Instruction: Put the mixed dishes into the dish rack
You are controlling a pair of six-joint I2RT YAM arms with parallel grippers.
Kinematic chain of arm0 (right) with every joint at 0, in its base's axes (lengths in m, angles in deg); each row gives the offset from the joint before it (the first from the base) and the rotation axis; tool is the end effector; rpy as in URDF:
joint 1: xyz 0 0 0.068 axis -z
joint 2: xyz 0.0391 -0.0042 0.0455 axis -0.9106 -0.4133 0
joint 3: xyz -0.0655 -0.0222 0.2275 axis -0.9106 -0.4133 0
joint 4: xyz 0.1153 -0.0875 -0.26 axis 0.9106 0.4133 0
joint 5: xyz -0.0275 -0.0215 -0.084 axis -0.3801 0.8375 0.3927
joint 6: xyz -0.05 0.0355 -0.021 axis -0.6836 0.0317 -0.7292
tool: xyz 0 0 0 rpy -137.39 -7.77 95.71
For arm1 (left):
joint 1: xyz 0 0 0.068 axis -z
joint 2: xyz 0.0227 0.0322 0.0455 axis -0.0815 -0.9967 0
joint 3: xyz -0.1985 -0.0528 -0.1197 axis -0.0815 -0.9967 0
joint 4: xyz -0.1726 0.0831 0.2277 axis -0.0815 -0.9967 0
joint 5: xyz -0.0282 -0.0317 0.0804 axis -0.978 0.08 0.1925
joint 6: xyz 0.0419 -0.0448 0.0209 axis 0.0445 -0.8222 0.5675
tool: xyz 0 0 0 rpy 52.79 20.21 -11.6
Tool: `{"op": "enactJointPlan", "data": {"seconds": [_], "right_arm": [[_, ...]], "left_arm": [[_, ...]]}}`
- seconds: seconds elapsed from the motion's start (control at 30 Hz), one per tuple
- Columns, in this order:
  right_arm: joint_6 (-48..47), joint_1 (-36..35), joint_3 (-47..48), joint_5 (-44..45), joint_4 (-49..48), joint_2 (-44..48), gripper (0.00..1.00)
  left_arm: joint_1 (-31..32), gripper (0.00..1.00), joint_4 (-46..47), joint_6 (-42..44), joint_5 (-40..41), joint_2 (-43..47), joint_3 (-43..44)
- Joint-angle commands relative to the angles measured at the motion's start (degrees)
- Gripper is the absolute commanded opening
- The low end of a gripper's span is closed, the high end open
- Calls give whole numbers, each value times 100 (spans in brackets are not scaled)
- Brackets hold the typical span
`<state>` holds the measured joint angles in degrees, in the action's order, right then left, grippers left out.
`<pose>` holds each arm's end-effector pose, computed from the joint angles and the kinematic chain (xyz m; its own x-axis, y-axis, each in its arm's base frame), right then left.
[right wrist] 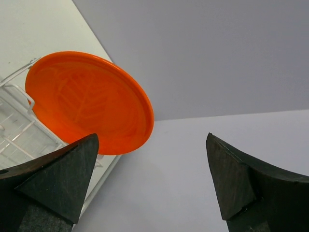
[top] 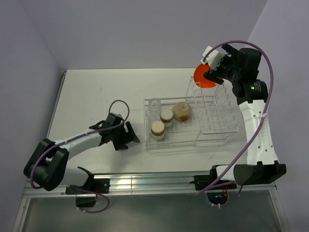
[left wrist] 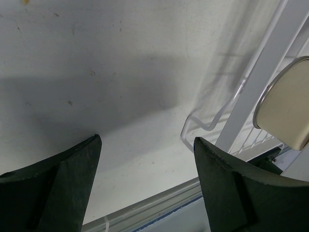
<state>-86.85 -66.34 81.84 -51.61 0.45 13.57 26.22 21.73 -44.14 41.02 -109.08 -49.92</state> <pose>0.3236 0.0165 0.4460 0.0772 -0.8651 -0.4957 -0.3881 0.4319 -0.8142 0.2369 -0.1556 0.0822 -0.9129 -0.3862 -0.1322 -0.2582 0.7971 -0.5458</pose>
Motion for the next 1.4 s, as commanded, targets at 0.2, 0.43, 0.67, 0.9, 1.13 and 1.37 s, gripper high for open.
{"op": "enactJointPlan", "data": {"seconds": [0.2,0.43,0.67,0.9,1.13,1.37], "right_arm": [[643,-441,-397,-141,-763,798,100],[2374,-1942,-1089,1396,-1062,1387,100],[5584,-2842,-2356,3259,-1661,2266,100],[7665,-2904,-3154,3349,-210,2757,100],[8703,-2913,-4832,2708,-507,4181,100],[9704,-2931,-5740,2428,-754,5525,100]], "left_arm": [[250,85,-299,-364,380,509,-112],[259,85,-554,-715,688,1474,-314],[259,86,-1063,-857,1101,2390,-166],[259,87,-1213,-927,1312,3092,-130],[259,89,-1213,-1164,1251,3742,-376],[259,96,-1099,-1314,926,4525,-815]]}}
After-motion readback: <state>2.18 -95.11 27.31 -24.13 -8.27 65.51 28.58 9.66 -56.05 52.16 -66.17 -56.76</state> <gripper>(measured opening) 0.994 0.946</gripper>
